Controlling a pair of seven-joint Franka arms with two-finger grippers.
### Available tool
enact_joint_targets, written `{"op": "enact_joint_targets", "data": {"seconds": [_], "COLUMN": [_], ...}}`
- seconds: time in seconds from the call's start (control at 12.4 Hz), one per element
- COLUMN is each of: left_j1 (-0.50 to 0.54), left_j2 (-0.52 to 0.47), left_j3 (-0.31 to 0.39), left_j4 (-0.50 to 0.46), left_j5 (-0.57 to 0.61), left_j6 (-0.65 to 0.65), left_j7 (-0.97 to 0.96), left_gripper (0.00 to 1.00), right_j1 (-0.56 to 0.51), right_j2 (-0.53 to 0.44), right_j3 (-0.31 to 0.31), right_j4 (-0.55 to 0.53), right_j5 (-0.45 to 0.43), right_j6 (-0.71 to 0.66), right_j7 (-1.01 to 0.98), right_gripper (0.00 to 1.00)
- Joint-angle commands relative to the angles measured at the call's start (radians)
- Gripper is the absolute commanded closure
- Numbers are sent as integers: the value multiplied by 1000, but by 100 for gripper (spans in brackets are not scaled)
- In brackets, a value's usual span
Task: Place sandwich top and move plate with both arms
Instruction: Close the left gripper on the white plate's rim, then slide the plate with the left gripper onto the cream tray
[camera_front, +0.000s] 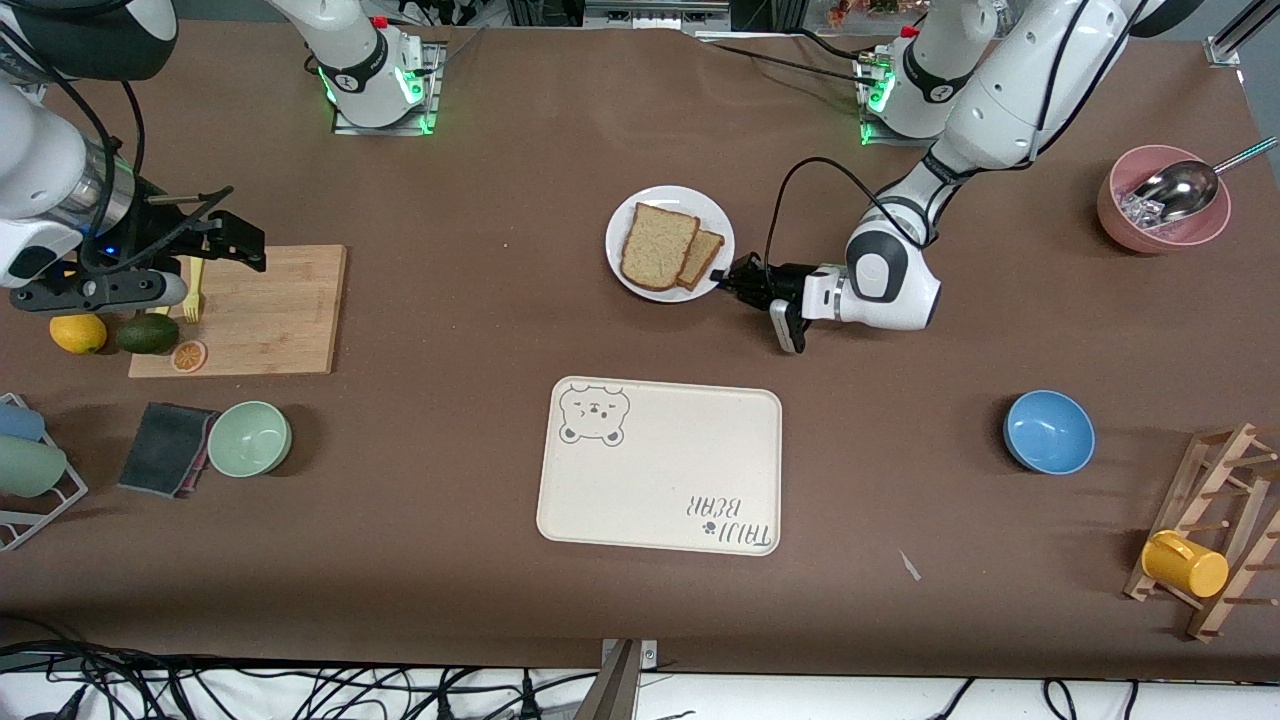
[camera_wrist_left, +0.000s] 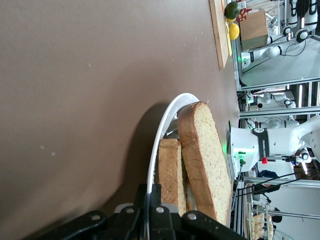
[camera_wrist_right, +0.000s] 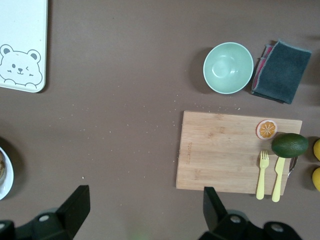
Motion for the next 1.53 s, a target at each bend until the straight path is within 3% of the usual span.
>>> {"op": "enact_joint_targets", "data": {"seconds": [0.0, 0.56, 0.8, 1.12, 1.45], "left_j1": [11, 11, 23, 39, 42], "left_j2": [-20, -9, 11, 84, 212], "left_j3": [-7, 4, 28, 31, 51], "left_j4": [29, 214, 326, 529, 702], "left_j5": [-28, -17, 59, 171, 165], "left_j6": [-24, -25, -27, -27, -21], "left_j7": [-34, -233, -317, -479, -508], "left_gripper": [100, 100, 100, 100, 100], "right_j1": [4, 4, 21, 18, 17], "right_j2": [-8, -8, -6, -6, -6], "right_j3": [0, 0, 0, 0, -1], "right_j4": [-12, -12, -12, -12, -12], "right_j5": [-14, -14, -29, -28, -29], "right_j6": [7, 7, 12, 12, 12], "right_j7": [3, 3, 5, 3, 3], "right_gripper": [0, 0, 0, 0, 0]}}
